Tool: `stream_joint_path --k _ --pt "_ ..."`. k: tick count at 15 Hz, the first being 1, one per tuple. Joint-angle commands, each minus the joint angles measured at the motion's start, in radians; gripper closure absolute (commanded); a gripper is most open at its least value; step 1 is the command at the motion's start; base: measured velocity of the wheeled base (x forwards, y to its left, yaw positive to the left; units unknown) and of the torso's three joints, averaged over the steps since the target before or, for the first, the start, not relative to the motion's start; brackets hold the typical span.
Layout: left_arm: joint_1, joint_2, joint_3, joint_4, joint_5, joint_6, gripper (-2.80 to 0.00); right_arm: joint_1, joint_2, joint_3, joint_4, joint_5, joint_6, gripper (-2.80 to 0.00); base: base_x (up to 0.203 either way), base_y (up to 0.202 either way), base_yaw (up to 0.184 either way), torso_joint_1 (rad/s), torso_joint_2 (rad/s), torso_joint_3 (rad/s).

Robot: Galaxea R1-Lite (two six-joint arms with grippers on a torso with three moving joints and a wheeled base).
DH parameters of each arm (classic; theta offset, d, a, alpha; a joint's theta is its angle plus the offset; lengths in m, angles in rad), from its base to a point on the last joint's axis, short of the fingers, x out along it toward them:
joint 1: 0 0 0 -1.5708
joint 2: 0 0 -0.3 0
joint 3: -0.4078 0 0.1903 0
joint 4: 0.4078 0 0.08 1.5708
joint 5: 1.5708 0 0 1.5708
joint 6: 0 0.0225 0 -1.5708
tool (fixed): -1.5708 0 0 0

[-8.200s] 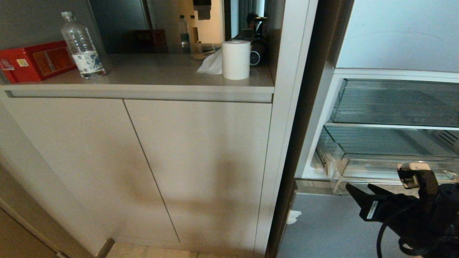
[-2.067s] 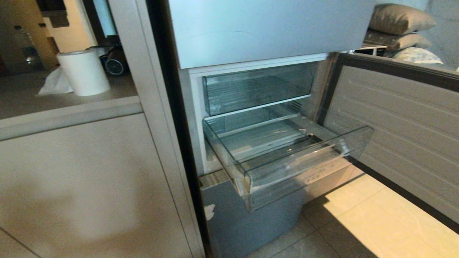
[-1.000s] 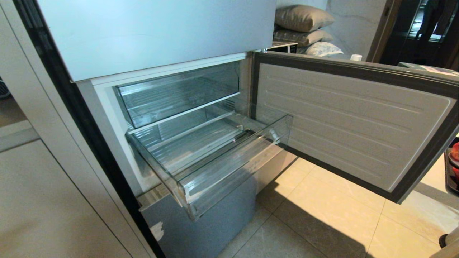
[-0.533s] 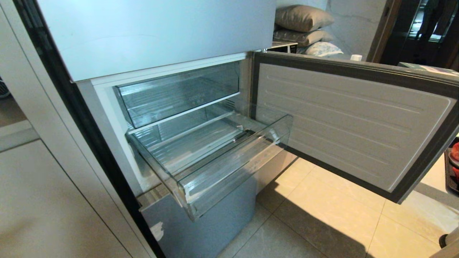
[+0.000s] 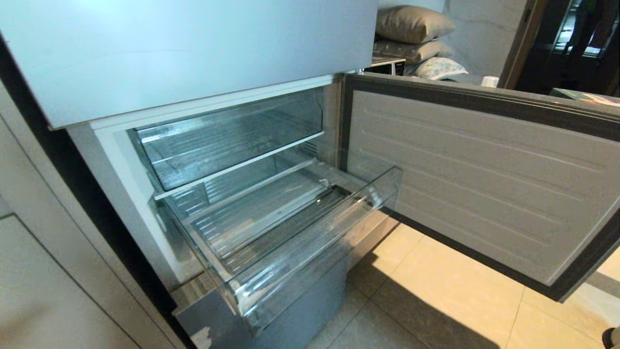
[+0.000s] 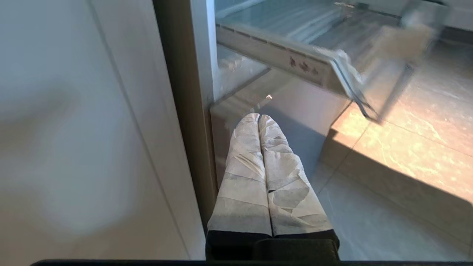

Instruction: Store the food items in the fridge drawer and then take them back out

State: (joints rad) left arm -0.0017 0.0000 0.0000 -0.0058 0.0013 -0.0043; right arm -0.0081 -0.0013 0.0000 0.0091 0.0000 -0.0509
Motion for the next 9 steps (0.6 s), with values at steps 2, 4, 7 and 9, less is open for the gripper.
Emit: stream_joint_path --k 2,4,7,9 --pt "0.0 0.002 0.002 -0.002 0.0 0.0 0.0 0.0 0.001 0.0 0.0 0.0 0.002 0.0 0.109 0.0 -0.002 0.017 0.01 0.001" --pt "0.0 0.002 0.002 0.0 0.0 0.0 0.0 0.0 0.001 -0.005 -0.001 -0.01 0.014 0.0 0.0 0.0 0.0 0.0 0.0 0.0" --pt "0.0 0.001 0.002 0.0 0.0 0.0 0.0 0.0 0.055 -0.119 0.039 -0.102 0.057 0.0 0.0 0.0 0.0 0.0 0.0 0.0" --pt "0.0 0.002 0.002 0.0 0.0 0.0 0.0 0.0 0.207 -0.218 0.07 -0.17 0.117 0.0 0.0 0.0 0.0 0.0 0.0 0.0"
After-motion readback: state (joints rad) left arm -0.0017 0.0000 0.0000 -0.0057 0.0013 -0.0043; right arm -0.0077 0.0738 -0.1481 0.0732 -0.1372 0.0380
